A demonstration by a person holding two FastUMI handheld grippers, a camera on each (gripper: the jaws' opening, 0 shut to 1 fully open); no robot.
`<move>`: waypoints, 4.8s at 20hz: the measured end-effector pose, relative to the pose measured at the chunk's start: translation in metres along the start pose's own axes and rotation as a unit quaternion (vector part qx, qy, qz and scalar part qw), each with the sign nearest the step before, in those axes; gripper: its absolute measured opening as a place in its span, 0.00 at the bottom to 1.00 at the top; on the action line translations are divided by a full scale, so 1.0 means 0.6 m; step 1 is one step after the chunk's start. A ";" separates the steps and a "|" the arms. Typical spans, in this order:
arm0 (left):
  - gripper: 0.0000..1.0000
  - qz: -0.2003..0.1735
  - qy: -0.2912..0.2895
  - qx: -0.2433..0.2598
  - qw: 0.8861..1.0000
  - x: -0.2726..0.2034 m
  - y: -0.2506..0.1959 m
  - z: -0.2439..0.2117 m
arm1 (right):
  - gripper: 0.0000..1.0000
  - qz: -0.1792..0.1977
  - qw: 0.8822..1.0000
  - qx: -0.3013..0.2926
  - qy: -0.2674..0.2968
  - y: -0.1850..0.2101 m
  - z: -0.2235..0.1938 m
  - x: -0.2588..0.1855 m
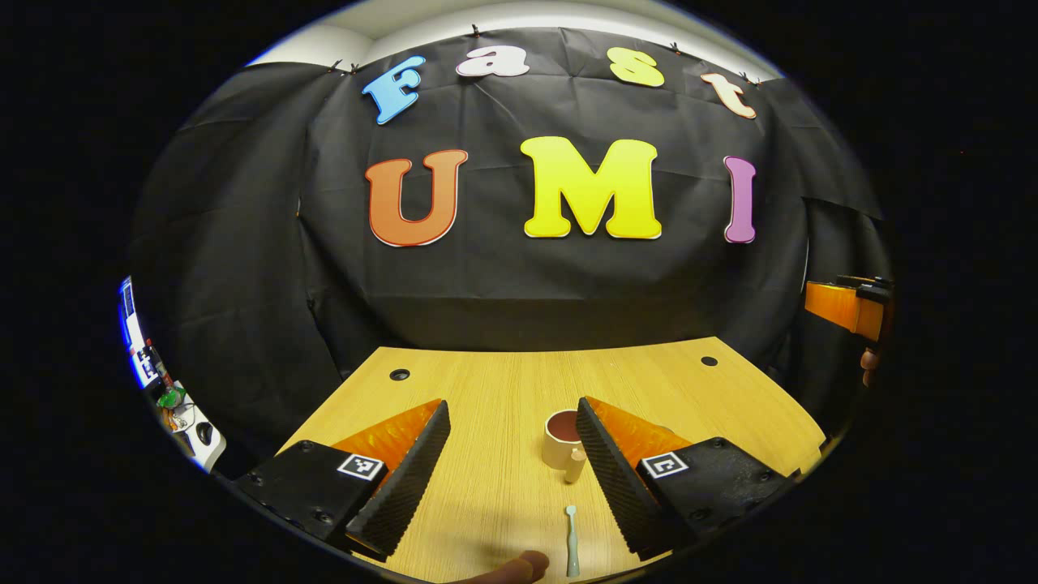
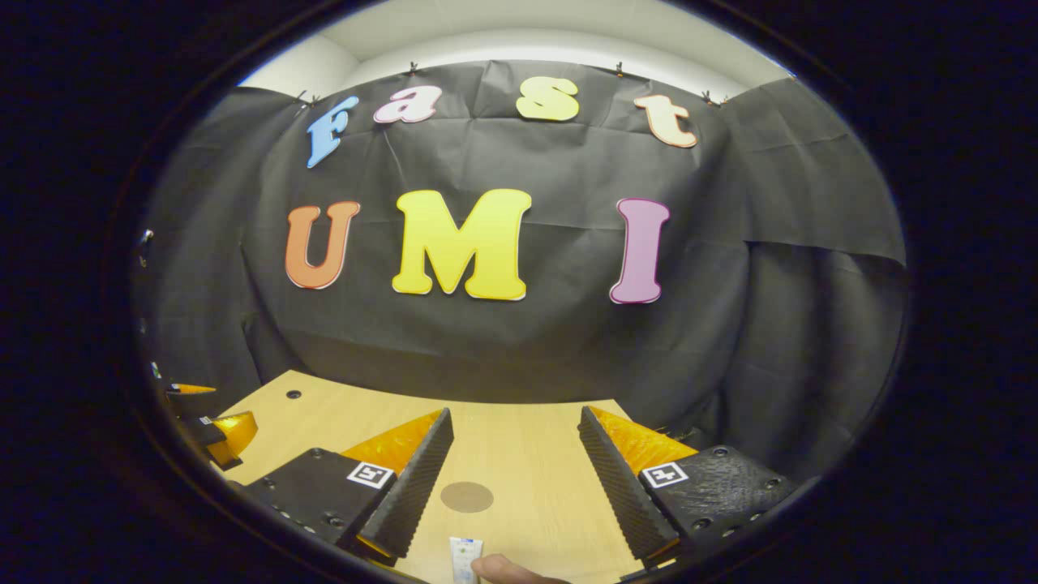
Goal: Put the toothbrush and toothpaste on the desktop into the cup, then pick up the cup and place it on the coaster on the desktop.
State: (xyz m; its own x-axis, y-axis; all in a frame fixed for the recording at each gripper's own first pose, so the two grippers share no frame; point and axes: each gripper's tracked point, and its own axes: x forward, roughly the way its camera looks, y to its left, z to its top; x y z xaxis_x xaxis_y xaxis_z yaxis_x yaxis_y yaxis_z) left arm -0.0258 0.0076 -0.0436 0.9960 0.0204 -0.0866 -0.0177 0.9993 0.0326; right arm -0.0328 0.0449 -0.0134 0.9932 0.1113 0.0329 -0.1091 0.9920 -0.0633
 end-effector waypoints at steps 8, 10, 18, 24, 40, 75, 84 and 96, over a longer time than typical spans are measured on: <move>0.99 -0.026 0.002 0.002 1.000 -0.027 -0.038 -0.003 | 0.96 -0.087 0.993 -0.026 -0.074 -0.124 0.037 -0.060; 0.99 -0.042 0.002 0.008 0.999 -0.038 -0.058 -0.008 | 0.95 -0.100 0.992 -0.029 -0.077 -0.144 0.025 -0.087; 0.99 0.003 -0.020 0.022 1.000 -0.141 -0.105 -0.020 | 0.98 -0.048 0.996 -0.026 -0.070 -0.187 -0.072 -0.168; 0.99 0.068 0.017 0.001 0.998 -0.215 -0.108 -0.117 | 0.98 0.029 0.997 -0.058 -0.051 -0.196 -0.127 -0.229; 0.91 -0.009 0.196 0.028 0.980 0.006 -0.117 -0.428 | 0.97 0.075 0.986 -0.145 0.033 -0.025 -0.164 -0.164; 0.10 -0.024 0.116 -0.032 0.992 -0.017 0.011 -0.186 | 0.70 0.056 0.910 -0.047 0.408 0.115 -0.563 -0.075; 0.10 -0.078 0.059 -0.032 0.995 0.022 0.021 -0.078 | 0.42 0.001 0.873 0.001 0.487 0.102 -0.611 -0.076; 0.10 -0.106 -0.002 -0.079 0.991 0.187 -0.049 0.030 | 0.31 0.056 0.916 0.002 0.396 0.073 -0.479 -0.061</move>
State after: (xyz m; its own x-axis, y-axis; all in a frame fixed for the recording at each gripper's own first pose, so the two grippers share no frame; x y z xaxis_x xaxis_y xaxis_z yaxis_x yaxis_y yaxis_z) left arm 0.0879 -0.0200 -0.0366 0.9790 -0.1907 -0.0717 0.1792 0.9735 -0.1420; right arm -0.0623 0.0671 -0.3043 0.6924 0.1368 -0.7084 -0.2110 0.9773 -0.0174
